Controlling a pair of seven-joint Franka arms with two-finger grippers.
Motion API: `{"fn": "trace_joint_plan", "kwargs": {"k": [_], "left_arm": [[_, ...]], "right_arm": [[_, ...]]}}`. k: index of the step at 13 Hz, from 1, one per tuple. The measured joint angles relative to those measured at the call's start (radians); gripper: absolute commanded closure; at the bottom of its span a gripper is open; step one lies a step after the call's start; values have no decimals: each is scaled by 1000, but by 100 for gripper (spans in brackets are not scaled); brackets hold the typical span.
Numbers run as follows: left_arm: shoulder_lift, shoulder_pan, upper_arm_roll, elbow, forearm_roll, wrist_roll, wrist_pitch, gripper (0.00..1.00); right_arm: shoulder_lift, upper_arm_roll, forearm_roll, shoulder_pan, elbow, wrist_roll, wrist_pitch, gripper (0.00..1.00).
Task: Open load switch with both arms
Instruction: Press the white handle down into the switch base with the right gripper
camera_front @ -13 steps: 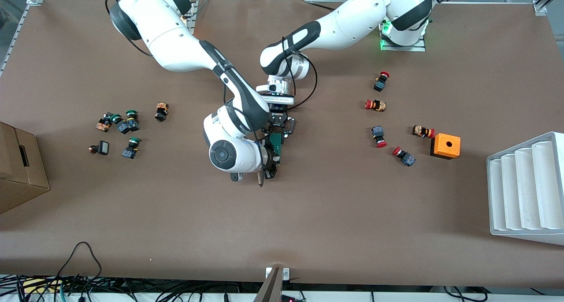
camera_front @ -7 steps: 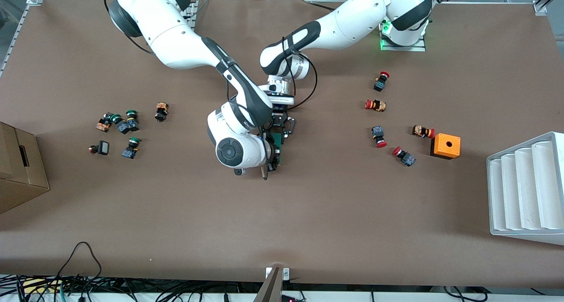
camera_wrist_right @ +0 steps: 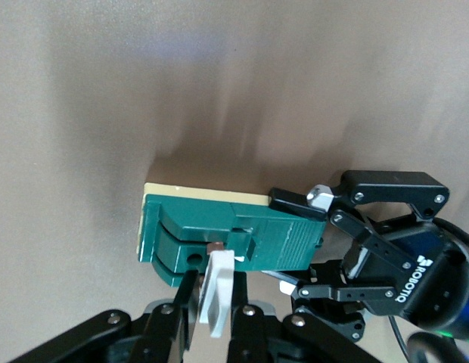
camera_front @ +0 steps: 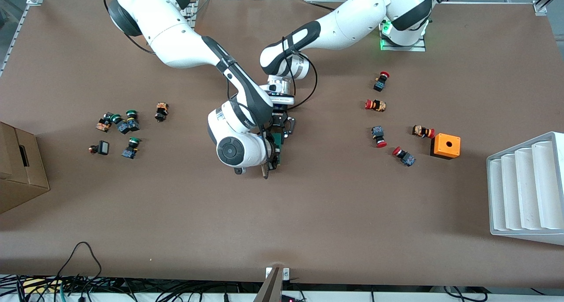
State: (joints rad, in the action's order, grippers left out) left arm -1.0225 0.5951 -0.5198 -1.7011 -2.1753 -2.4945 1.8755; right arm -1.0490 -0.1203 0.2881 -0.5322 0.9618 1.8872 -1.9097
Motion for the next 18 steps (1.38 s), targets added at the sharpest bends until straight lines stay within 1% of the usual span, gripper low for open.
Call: {"fn": "trace_joint_plan", "kwargs": {"k": [5, 12, 15, 18], "left_arm": [[0, 0, 0, 0, 0, -1, 0, 63], [0, 0, 0, 0, 0, -1, 0, 63], [0, 0, 0, 0, 0, -1, 0, 63], [0, 0, 0, 0, 0, -1, 0, 63]], "right_arm": [[35, 0, -1, 0, 5, 0, 34, 76], [37, -1, -18, -1, 10, 0, 36, 81], [37, -1, -20, -4, 11, 0, 37, 81], [50, -1, -23, -11, 36, 0, 38, 81]]}}
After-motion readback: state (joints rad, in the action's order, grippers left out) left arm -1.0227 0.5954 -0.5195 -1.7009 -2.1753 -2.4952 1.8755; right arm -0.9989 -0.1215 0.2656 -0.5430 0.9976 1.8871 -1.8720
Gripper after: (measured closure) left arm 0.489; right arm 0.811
